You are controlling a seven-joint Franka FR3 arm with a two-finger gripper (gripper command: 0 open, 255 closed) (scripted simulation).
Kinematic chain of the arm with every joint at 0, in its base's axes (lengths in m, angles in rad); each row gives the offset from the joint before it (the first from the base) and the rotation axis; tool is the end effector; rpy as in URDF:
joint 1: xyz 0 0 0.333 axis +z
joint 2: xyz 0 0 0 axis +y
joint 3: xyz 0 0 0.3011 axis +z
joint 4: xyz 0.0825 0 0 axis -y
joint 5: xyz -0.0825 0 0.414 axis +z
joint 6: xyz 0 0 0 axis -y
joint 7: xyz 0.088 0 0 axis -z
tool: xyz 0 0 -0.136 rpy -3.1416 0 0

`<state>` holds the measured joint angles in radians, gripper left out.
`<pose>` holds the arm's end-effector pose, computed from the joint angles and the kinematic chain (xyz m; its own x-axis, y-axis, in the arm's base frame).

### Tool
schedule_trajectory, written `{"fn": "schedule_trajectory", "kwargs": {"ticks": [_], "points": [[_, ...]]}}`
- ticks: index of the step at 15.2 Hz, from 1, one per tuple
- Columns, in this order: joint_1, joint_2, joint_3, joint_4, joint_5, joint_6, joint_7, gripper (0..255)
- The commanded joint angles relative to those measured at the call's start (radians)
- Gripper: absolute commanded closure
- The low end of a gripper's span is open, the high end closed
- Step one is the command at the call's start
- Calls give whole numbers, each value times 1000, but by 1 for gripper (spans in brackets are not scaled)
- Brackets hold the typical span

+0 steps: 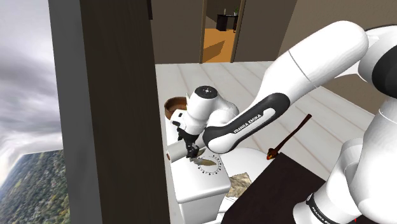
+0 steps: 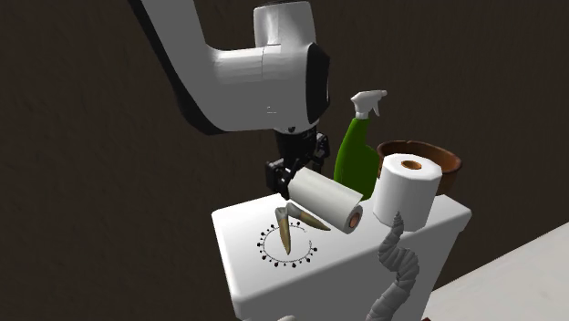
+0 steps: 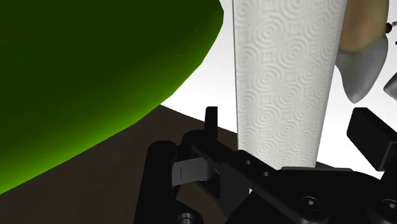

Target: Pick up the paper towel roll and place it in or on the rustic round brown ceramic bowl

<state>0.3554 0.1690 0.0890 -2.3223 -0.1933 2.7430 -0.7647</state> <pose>0.5092 0.2495 0.2267 0.1813 0.9779 0.1041 0.9494 -0.2017 0.2409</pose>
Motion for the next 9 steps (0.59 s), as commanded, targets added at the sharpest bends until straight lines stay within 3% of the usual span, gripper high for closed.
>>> {"fn": "schedule_trajectory", "kwargs": {"ticks": [1,8,9], "points": [[2,21,-4,4,-9,17,7,0],[2,21,-4,4,-9,17,7,0],[2,21,-4,4,-9,17,7,255]]}}
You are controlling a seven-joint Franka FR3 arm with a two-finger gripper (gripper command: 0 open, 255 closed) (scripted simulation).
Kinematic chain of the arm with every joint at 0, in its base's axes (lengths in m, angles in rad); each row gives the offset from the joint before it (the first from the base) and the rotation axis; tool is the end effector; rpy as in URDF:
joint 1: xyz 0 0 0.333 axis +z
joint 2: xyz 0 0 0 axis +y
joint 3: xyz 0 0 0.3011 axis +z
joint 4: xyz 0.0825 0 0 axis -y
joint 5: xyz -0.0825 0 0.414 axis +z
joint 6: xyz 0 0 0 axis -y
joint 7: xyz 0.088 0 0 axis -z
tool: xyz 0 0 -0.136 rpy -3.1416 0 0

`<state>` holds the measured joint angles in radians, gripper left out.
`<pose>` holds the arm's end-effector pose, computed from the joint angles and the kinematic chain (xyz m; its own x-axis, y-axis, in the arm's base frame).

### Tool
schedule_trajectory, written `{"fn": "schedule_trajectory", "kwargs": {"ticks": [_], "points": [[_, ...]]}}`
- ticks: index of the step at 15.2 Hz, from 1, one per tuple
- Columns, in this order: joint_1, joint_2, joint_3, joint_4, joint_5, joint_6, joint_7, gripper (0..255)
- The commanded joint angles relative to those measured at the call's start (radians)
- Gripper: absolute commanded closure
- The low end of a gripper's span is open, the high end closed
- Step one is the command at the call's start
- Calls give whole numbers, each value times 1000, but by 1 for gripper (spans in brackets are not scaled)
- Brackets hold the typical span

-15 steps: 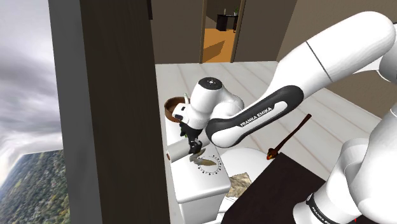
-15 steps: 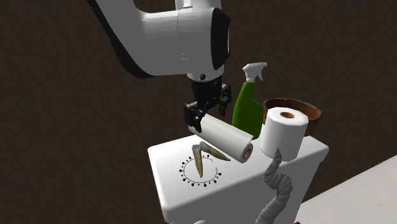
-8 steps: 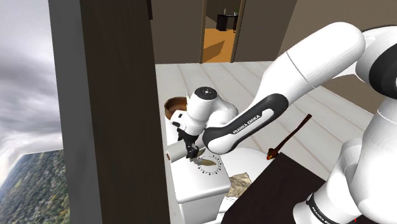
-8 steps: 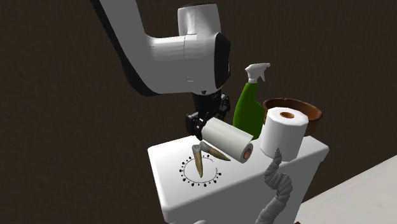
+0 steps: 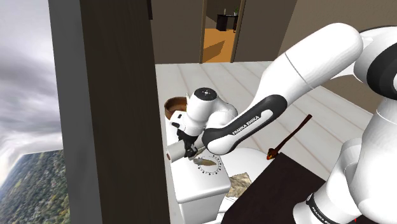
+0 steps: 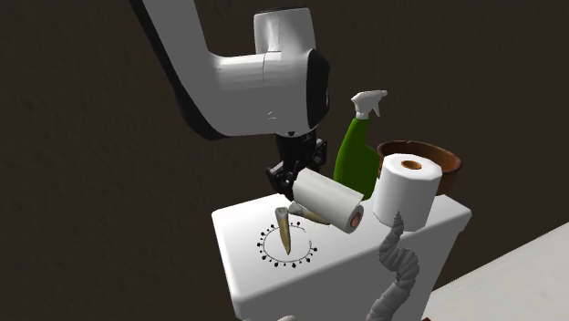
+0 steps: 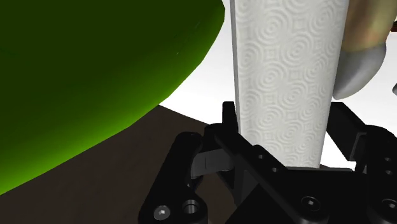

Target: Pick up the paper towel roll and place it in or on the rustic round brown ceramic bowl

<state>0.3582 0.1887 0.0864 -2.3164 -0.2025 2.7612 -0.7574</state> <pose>0.5107 0.2513 0.2202 0.1786 0.9781 0.1072 0.9489 -0.2000 0.2442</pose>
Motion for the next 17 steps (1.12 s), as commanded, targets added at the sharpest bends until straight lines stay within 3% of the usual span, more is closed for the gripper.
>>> {"fn": "schedule_trajectory", "kwargs": {"ticks": [1,9,17], "points": [[-1,2,-1,-2,0,-1,0,255],[-1,1,-1,-2,0,-1,0,255],[-9,-83,15,15,47,-101,-41,255]]}}
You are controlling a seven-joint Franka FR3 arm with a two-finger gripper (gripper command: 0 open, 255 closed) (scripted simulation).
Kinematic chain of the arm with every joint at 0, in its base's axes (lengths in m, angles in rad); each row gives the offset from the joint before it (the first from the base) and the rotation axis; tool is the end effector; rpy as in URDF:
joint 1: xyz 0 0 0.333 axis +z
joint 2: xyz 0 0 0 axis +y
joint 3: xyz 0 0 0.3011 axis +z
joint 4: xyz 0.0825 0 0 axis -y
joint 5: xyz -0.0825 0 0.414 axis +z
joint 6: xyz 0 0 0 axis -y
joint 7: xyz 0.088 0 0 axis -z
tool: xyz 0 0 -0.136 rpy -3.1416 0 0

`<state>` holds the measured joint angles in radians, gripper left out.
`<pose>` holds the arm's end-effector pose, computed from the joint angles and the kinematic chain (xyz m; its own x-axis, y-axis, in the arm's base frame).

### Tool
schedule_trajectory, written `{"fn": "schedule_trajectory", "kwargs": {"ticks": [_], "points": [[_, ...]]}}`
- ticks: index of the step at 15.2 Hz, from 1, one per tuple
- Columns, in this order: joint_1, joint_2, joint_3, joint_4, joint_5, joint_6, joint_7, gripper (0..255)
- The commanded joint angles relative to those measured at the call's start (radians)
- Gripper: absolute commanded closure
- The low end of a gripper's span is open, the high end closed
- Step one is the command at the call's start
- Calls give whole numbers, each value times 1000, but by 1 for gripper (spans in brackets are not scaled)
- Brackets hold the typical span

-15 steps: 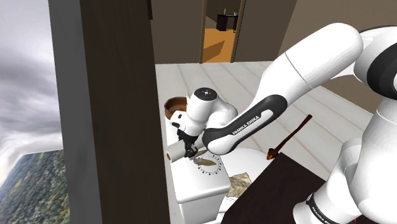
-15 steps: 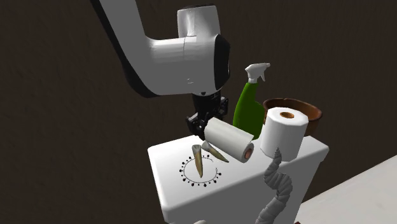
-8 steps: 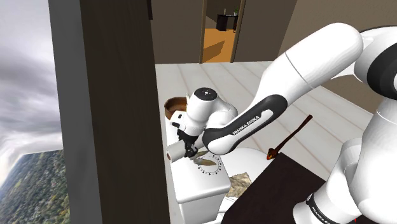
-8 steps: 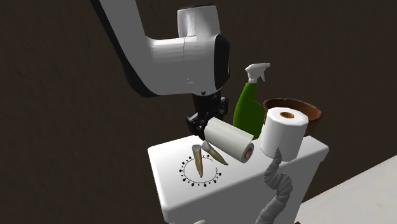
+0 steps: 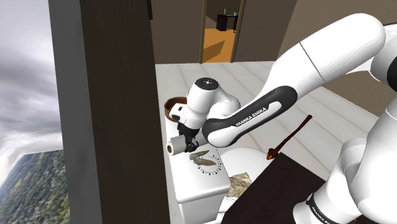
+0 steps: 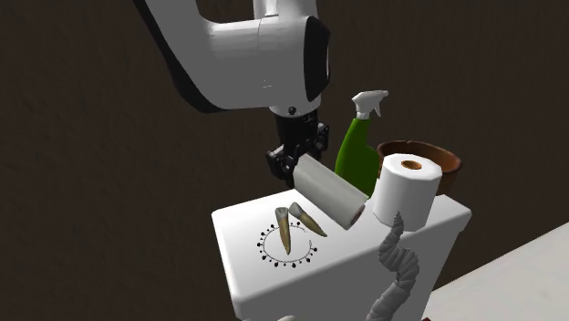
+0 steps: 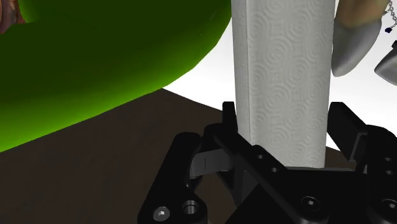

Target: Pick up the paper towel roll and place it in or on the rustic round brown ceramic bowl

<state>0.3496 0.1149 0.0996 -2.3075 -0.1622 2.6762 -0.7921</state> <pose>0.5124 0.2507 0.2562 0.1809 0.9779 0.1047 0.9492 -0.2015 0.2416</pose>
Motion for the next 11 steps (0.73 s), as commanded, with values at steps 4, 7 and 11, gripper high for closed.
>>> {"fn": "schedule_trajectory", "kwargs": {"ticks": [4,7,11], "points": [[-2,-48,6,21,26,-67,-22,255],[-2,-74,8,34,38,-106,-33,255],[-2,-106,9,54,52,-158,-46,255]]}}
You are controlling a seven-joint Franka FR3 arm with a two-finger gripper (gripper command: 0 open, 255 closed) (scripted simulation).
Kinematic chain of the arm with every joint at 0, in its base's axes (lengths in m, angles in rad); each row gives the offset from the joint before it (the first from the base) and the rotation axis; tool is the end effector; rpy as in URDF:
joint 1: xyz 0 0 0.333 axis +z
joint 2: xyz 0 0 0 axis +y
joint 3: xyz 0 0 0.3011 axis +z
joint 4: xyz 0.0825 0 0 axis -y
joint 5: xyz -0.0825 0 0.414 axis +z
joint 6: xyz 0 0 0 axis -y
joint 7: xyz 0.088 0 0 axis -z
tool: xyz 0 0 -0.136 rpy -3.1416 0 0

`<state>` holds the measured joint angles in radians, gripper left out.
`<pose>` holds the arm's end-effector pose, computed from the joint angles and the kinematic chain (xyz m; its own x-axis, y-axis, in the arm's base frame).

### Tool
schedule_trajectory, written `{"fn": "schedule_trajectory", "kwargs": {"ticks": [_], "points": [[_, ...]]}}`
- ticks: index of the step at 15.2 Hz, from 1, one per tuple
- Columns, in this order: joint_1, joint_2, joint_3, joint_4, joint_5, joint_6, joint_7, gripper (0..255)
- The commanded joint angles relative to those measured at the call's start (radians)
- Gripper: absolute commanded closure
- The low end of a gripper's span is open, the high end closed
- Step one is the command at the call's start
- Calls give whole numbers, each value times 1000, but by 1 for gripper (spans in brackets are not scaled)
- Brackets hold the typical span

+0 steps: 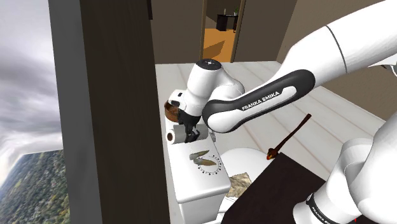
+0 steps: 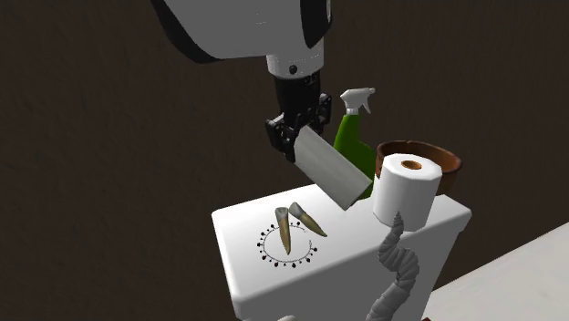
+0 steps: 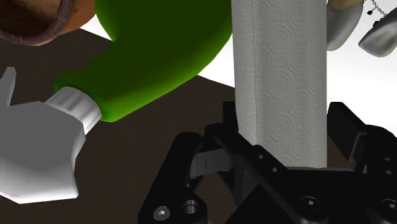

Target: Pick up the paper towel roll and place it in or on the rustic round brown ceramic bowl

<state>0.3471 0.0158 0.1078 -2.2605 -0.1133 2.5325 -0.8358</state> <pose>0.5173 0.2523 0.3179 0.1807 0.9779 0.1048 0.9492 -0.2013 0.2418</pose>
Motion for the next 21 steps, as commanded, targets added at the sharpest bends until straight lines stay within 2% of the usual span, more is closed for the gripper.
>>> {"fn": "schedule_trajectory", "kwargs": {"ticks": [1,10,21], "points": [[1,-15,1,13,6,-28,-5,255],[2,-72,1,71,29,-143,-26,255],[-99,199,-80,441,84,-233,-248,255]]}}
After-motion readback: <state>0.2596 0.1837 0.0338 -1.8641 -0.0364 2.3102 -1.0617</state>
